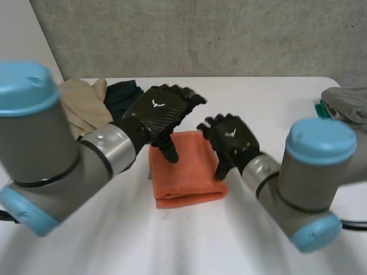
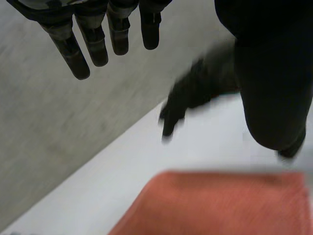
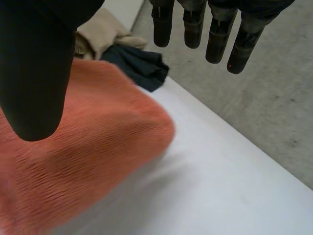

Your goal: Fold the laundry.

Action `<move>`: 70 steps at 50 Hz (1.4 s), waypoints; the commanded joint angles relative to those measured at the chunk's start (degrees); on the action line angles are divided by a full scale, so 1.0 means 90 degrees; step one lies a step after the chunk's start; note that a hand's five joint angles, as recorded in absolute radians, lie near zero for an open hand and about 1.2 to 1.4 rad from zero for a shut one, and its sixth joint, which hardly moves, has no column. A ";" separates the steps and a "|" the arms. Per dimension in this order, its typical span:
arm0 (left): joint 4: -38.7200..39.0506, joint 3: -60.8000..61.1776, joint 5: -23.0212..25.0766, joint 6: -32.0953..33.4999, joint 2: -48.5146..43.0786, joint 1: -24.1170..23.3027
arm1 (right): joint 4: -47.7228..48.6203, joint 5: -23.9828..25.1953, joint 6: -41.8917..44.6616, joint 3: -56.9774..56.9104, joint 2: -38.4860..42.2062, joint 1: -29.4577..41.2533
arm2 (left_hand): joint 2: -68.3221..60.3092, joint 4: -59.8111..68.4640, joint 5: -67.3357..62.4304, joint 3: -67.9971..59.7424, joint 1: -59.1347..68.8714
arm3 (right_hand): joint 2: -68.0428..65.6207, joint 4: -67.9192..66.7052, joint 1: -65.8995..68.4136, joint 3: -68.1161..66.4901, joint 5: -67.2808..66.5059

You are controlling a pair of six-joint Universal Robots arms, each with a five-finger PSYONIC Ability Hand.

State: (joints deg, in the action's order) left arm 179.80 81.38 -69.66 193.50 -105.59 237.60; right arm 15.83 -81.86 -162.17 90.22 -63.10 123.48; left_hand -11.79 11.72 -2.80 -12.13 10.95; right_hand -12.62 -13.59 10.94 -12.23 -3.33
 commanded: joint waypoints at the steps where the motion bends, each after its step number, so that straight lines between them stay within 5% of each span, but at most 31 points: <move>1: -0.0066 0.0186 0.1314 -0.0142 0.0306 0.0260 | 0.0779 -0.0025 0.0362 0.0562 0.0584 0.0352 | 0.0045 -0.0037 0.0157 0.0082 0.0048 | 0.0291 0.0399 -0.0104 0.0248 0.0370; 15: -0.0046 0.0186 0.1187 -0.0269 0.0287 0.0309 | 0.1533 -0.0113 0.0607 -0.0395 0.1601 0.0528 | 0.0026 -0.0018 0.0138 0.0063 0.0067 | 0.0079 0.0186 0.0108 0.0036 0.0158; 22: -0.0037 0.0176 0.1187 -0.0260 0.0287 0.0309 | 0.1523 -0.0152 0.0598 -0.0854 0.1865 0.0528 | 0.0007 0.0001 0.0119 0.0044 0.0086 | -0.2855 -0.2748 0.3042 -0.2898 -0.2776; 30: -0.0027 0.0176 0.1187 -0.0269 0.0287 0.0318 | 0.1513 -0.0103 0.0578 -0.1079 0.1972 0.0528 | -0.0012 0.0019 0.0101 0.0026 0.0105 | -0.3846 -0.3738 0.4033 -0.3889 -0.3767; 35: -0.0027 0.0176 0.1187 -0.0269 0.0287 0.0318 | 0.1503 -0.0035 0.0558 -0.1147 0.2070 0.0518 | -0.0030 0.0038 0.0082 0.0007 0.0123 | -0.7484 -0.7377 0.7672 -0.7528 -0.7406; 43: -0.0027 0.0147 0.1177 -0.0269 0.0287 0.0328 | 0.1211 -0.0045 0.0490 -0.1011 0.1671 0.0236 | -0.0049 0.0057 0.0063 -0.0012 0.0142 | -0.7487 -0.7379 0.7674 -0.7530 -0.7408; 59: -0.0027 0.0108 0.0992 -0.0396 0.0296 0.0406 | 0.0712 0.1185 0.1192 0.0161 0.0420 -0.2732 | -0.0068 0.0075 0.0044 -0.0031 0.0161 | -0.7487 -0.7379 0.7674 -0.7530 -0.7408; 70: -0.0027 0.0098 0.0982 -0.0406 0.0287 0.0426 | 0.0829 0.1488 0.1301 -0.0911 0.0625 -0.2929 | -0.0086 0.0094 0.0026 -0.0049 0.0179 | -0.7487 -0.7379 0.7674 -0.7530 -0.7408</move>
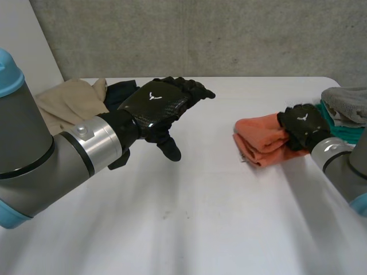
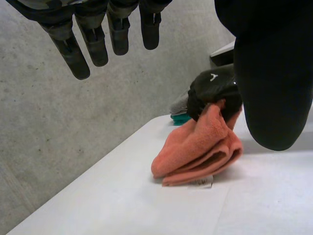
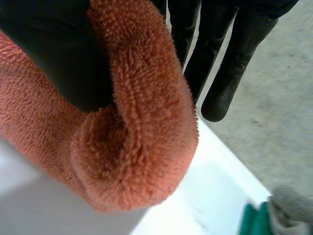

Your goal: Fold the laundry.

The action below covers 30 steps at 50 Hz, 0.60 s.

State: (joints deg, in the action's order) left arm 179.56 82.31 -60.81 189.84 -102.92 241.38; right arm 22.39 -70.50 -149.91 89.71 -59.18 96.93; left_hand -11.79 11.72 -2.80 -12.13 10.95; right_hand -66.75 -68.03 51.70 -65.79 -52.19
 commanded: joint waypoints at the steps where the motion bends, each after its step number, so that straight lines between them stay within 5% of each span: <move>1: 0.0000 -0.0005 -0.0001 0.0001 -0.0010 0.0006 | 0.0177 0.0274 -0.0140 -0.1204 0.0208 0.0021 | -0.0087 0.0094 0.0026 -0.0049 0.0179 | -0.1472 -0.1329 0.3145 -0.1579 -0.1979; 11: 0.0000 -0.0005 -0.0011 0.0001 0.0000 0.0044 | 0.0618 0.0246 -0.1273 -0.3637 0.0647 -0.0144 | -0.0087 0.0094 0.0026 -0.0049 0.0179 | -0.1472 -0.1329 0.3145 -0.1579 -0.1979; 17: 0.0000 -0.0005 -0.0011 -0.0028 0.0010 0.0064 | 0.0618 0.0284 -0.1380 -0.4692 0.0979 -0.0925 | -0.0087 0.0094 0.0026 -0.0049 0.0179 | -0.1472 -0.1329 0.3145 -0.1579 -0.1979; 30: 0.0000 0.0005 -0.0011 -0.0156 0.0000 0.0074 | 0.0988 0.1202 -0.1303 -0.4500 0.1770 -0.2312 | -0.0087 0.0094 0.0026 -0.0049 0.0179 | -0.1472 -0.1329 0.3145 -0.1579 -0.1979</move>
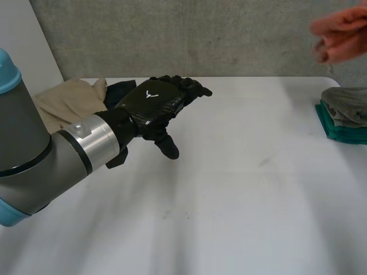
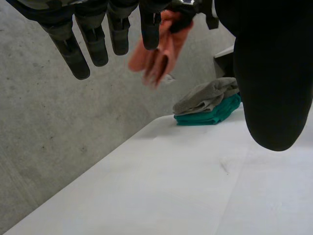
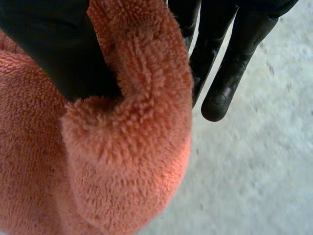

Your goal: Fold the laundry.

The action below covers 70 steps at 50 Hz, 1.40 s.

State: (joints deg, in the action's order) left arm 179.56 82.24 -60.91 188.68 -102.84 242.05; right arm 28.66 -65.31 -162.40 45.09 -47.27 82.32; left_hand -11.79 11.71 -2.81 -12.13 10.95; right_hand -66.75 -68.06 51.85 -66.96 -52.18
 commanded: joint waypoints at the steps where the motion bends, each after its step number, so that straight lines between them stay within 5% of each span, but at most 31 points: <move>1: 0.0000 0.0012 0.0000 -0.0027 -0.0009 -0.0010 | 0.0360 0.0742 0.0095 0.0584 0.0515 -0.0767 | -0.0087 0.0095 0.0026 -0.0049 0.0179 | -0.1472 -0.1327 0.3128 -0.1448 -0.1980; 10: 0.0000 0.0022 0.0000 -0.0027 -0.0019 -0.0010 | 0.1122 0.1553 0.0378 0.1834 0.1082 -0.1626 | -0.0087 0.0095 0.0026 -0.0049 0.0179 | -0.1472 -0.1327 0.3128 -0.1448 -0.1980; 22: -0.0019 0.0081 0.0010 -0.0173 0.0040 -0.0186 | 0.1074 0.1642 0.0534 0.2373 0.0760 -0.1842 | -0.0087 0.0095 0.0026 -0.0049 0.0179 | -0.1472 -0.1327 0.3128 -0.1448 -0.1980; 24: -0.0029 0.0090 0.0010 -0.0213 0.0098 -0.0264 | 0.1054 0.1583 0.0525 0.2441 0.0682 -0.1842 | -0.0087 0.0095 0.0026 -0.0049 0.0180 | 0.2274 0.2419 -0.0619 0.2298 0.1766; 25: -0.0029 0.0100 0.0020 -0.0213 0.0118 -0.0274 | 0.1045 0.1534 0.0515 0.2509 0.0585 -0.1852 | -0.0087 0.0095 0.0026 -0.0049 0.0179 | 0.6238 0.6383 -0.4582 0.6261 0.5730; 40: -0.0039 0.0208 0.0059 -0.0222 0.0352 -0.0479 | -0.0438 0.0938 0.0417 0.3895 -0.1329 -0.2496 | -0.0087 0.0095 0.0026 -0.0049 0.0179 | 0.6306 0.6451 -0.4650 0.6329 0.5798; 46: -0.0039 0.0217 0.0059 -0.0222 0.0489 -0.0528 | -0.1572 0.0851 0.0524 0.4219 -0.1720 -0.3472 | -0.0087 0.0095 0.0026 -0.0049 0.0179 | 0.6306 0.6451 -0.4650 0.6329 0.5798; 52: -0.0029 0.0256 0.0059 -0.0222 0.0557 -0.0557 | -0.1739 -0.0434 0.1342 0.3713 -0.1740 -0.3990 | -0.0068 0.0076 0.0045 -0.0030 0.0161 | 0.6306 0.6451 -0.4650 0.6329 0.5798; 56: -0.0019 0.0247 0.0059 -0.0222 0.0557 -0.0547 | -0.1457 -0.1092 0.1521 0.3282 -0.1749 -0.3806 | -0.0049 0.0058 0.0064 -0.0011 0.0142 | 0.6306 0.6451 -0.4650 0.6329 0.5798; 63: 0.0010 0.0208 0.0020 -0.0213 0.0548 -0.0459 | -0.0451 -0.0908 0.0312 0.3436 -0.2841 -0.2615 | -0.0031 0.0039 0.0082 0.0007 0.0123 | 0.6306 0.6451 -0.4650 0.6329 0.5798; 70: 0.0263 0.0120 -0.0135 -0.0203 0.0557 0.0056 | 0.0711 -0.0401 -0.0618 0.4978 -0.4171 -0.0478 | 0.0044 -0.0035 0.0157 0.0082 0.0049 | 0.6306 0.6451 -0.4650 0.6329 0.5798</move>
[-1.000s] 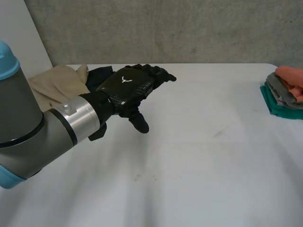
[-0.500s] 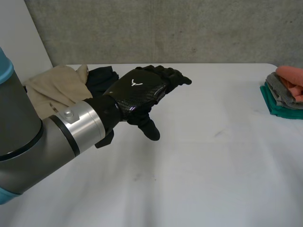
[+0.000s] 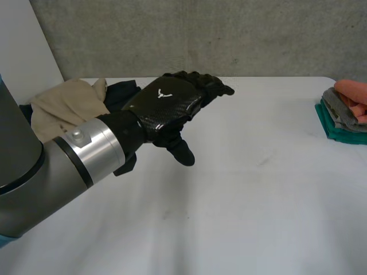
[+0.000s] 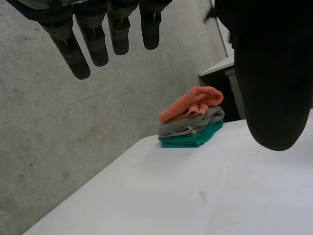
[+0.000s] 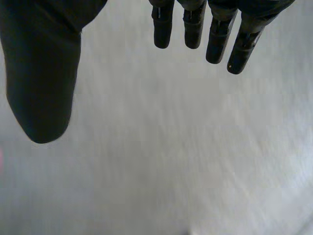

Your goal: Fold the laundry.

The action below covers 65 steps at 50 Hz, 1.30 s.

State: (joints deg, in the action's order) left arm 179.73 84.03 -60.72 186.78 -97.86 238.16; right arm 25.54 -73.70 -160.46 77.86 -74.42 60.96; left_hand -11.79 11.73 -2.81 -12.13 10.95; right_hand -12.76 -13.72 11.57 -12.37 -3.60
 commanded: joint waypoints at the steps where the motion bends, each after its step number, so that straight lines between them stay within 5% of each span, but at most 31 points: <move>1: 0.0322 -0.0098 -0.0235 0.0008 -0.0006 0.0607 | 0.1195 0.0600 -0.0823 0.1503 -0.1213 0.2140 | 0.0062 -0.0056 0.0176 0.0100 0.0030 | 0.0306 0.0413 -0.0175 0.0263 0.0400; 6: 0.0820 -0.0283 -0.0743 0.0057 -0.0113 0.1446 | 0.2025 0.1001 -0.0425 0.2801 -0.1214 0.4169 | 0.0119 -0.0112 0.0232 0.0156 -0.0026 | 0.0306 0.0413 -0.0175 0.0263 0.0400; 11: 0.1143 -0.0537 -0.0812 0.0271 -0.0942 0.2413 | 0.1880 0.0992 0.0386 0.3555 -0.0805 0.5071 | 0.0175 -0.0168 0.0288 0.0213 -0.0082 | 0.0306 0.0413 -0.0175 0.0263 0.0400; 16: 0.1231 -0.1160 -0.0793 0.1362 -0.2287 0.3340 | 0.1519 0.0797 0.1070 0.3868 -0.0199 0.5316 | 0.0175 -0.0168 0.0288 0.0212 -0.0082 | 0.0306 0.0413 -0.0175 0.0263 0.0400; 23: 0.1250 -0.2458 -0.0783 0.3306 -0.4133 0.3654 | 0.1157 0.0464 0.1384 0.3888 0.0114 0.5267 | 0.0100 -0.0093 0.0213 0.0138 -0.0007 | 0.0306 0.0413 -0.0175 0.0263 0.0400; 30: 0.1718 -0.3417 -0.0675 0.3632 -0.5396 0.3694 | 0.1108 0.0445 0.1325 0.3898 0.0124 0.5248 | -0.0272 0.0279 -0.0159 -0.0235 0.0365 | 0.0306 0.0413 -0.0175 0.0263 0.0400; 32: 0.1884 -0.3593 -0.0646 0.3593 -0.5552 0.3694 | 0.1108 0.0435 0.1315 0.3917 0.0124 0.5238 | -0.1851 0.1858 -0.1738 -0.1814 0.1944 | 0.0306 0.0413 -0.0175 0.0263 0.0400; 36: 0.2294 -0.3633 -0.0666 0.3544 -0.5553 0.3587 | 0.1108 0.0416 0.1345 0.3966 0.0134 0.5238 | -0.7569 0.7576 -0.7456 -0.7531 0.7662 | 0.0306 0.0413 -0.0175 0.0263 0.0400; 46: 0.2812 -0.1633 -0.0413 0.2608 -0.3563 0.2338 | 0.1128 0.0114 0.1335 0.3888 0.0115 0.5209 | -0.7579 0.7586 -0.7466 -0.7541 0.7672 | 0.0306 0.0413 -0.0175 0.0263 0.0400; 52: 0.3144 -0.0004 0.1098 0.1690 -0.2303 0.0787 | 0.1128 -0.0414 0.1296 0.3761 0.0046 0.4945 | -0.7579 0.7586 -0.7466 -0.7541 0.7672 | 0.0306 0.0413 -0.0175 0.0263 0.0400; 58: 0.3096 0.0771 0.1931 0.1630 -0.2154 -0.0065 | 0.1128 -0.1039 0.1150 0.3537 0.0007 0.4497 | -0.7579 0.7586 -0.7466 -0.7541 0.7672 | 0.0306 0.0413 -0.0175 0.0263 0.0400; 59: 0.3096 0.0829 0.1990 0.1630 -0.2145 -0.0153 | 0.1128 -0.1069 0.1130 0.3517 0.0007 0.4428 | -0.7249 0.7255 -0.7135 -0.7211 0.7341 | 0.0306 0.0413 -0.0175 0.0263 0.0400; 62: 0.3115 0.0947 0.1981 0.1669 -0.2115 -0.0475 | 0.1118 -0.1137 0.1081 0.3409 0.0007 0.4203 | -0.0854 0.0860 -0.0741 -0.0816 0.0946 | 0.0306 0.0413 -0.0175 0.0263 0.0400; 63: 0.3115 0.0937 0.1962 0.1698 -0.2106 -0.0534 | 0.1118 -0.1137 0.1071 0.3380 0.0007 0.4164 | 0.0199 -0.0192 0.0312 0.0236 -0.0106 | 0.0306 0.0413 -0.0175 0.0263 0.0400; 65: 0.3096 0.0821 0.1757 0.1698 -0.2076 -0.0564 | 0.1108 -0.1147 0.1071 0.3312 0.0007 0.4076 | -0.0126 0.0132 -0.0013 -0.0088 0.0218 | 0.0306 0.0413 -0.0175 0.0263 0.0400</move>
State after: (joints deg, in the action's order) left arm 207.93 91.90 -43.14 201.22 -116.35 235.77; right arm 35.63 -83.16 -150.27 109.31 -74.35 100.60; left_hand -44.63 45.87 -34.05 -44.79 40.32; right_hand -12.75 -13.71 11.57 -12.21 -3.60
